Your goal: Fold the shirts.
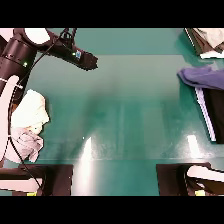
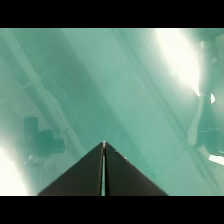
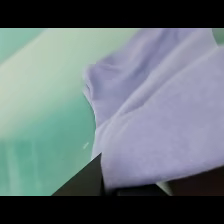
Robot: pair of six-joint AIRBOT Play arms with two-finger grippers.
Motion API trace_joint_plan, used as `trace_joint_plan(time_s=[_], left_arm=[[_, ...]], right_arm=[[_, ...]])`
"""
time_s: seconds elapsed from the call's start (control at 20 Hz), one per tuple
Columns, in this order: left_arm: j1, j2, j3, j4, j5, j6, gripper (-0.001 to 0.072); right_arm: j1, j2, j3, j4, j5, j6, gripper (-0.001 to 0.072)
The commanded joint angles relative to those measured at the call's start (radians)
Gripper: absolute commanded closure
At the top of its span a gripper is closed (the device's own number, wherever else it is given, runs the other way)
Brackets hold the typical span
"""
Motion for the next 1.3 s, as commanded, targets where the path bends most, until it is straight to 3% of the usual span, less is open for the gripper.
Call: trace_joint_plan(time_s=[0.0, 0.4, 0.85, 1.25], left_arm=[[-0.013, -0.001, 0.0, 0.002, 0.012, -0.003, 0.0686], [-0.013, -0.002, 0.0, 0.009, 0.011, 0.002, 0.0686], [-0.013, -0.002, 0.0, 0.026, 0.011, 0.002, 0.0686], [-0.013, -0.002, 0.0, 0.026, 0.011, 0.045, 0.0686]], right_arm=[[-0.048, 0.004, 0.071, 0.0, -0.048, -0.018, 0.0696], [-0.065, 0.008, 0.33, -0.011, 0.067, 0.005, 0.0696], [-0.228, 0.174, 0.176, -0.015, 0.141, 0.043, 0.0696], [-0.265, 0.377, -0.141, -0.472, 0.259, 0.137, 0.069]])
